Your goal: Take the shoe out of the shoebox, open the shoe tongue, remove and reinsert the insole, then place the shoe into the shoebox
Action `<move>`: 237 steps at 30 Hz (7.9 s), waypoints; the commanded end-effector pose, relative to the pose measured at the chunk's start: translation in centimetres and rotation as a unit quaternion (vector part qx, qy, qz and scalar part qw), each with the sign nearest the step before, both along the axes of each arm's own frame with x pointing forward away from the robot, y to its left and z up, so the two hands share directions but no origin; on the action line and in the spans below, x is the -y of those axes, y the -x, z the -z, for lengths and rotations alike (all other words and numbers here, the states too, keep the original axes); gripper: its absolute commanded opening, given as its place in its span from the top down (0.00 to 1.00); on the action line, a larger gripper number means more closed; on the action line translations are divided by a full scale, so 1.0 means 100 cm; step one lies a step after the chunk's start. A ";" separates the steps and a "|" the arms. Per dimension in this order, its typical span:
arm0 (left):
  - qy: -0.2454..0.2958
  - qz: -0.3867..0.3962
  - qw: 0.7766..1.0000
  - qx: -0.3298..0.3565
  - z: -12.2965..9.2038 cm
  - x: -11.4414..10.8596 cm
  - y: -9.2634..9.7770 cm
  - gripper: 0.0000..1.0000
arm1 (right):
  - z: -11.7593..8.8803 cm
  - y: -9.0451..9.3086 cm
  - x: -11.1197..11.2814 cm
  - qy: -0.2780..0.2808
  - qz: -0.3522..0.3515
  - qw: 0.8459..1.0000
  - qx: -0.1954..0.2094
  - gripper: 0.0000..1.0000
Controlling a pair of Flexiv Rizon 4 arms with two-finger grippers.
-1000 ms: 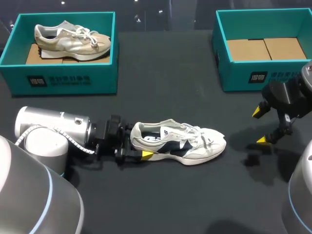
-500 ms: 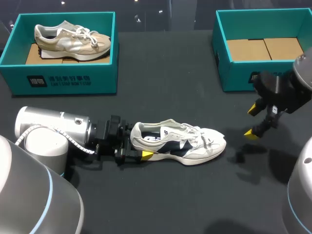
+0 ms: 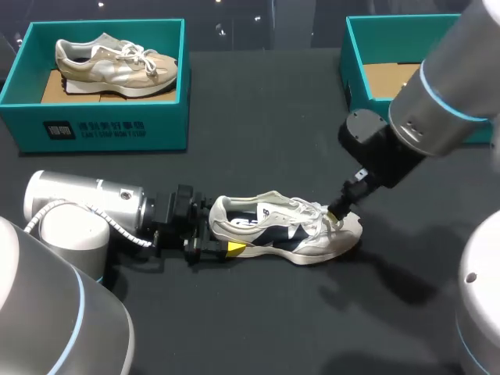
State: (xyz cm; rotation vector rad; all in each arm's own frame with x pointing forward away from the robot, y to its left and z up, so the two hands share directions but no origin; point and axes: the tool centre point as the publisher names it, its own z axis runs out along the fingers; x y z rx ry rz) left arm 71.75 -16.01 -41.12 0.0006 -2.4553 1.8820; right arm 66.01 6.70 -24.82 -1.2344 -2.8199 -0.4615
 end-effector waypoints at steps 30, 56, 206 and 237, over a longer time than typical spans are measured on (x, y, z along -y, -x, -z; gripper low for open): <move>0.000 -0.001 1.000 0.000 0.000 0.000 0.001 1.00 | 0.020 -0.012 -0.111 0.095 0.185 0.978 -0.032 0.00; 0.000 -0.001 1.000 0.000 0.000 0.000 0.001 1.00 | 0.056 -0.033 -0.142 0.227 0.336 0.914 -0.015 0.00; 0.000 -0.001 1.000 0.000 0.000 0.000 0.001 1.00 | -0.019 -0.054 -0.023 0.202 0.133 0.969 0.048 0.00; 0.000 -0.001 1.000 0.000 0.000 0.000 0.001 1.00 | -0.018 -0.024 -0.127 0.214 -0.247 0.939 0.106 1.00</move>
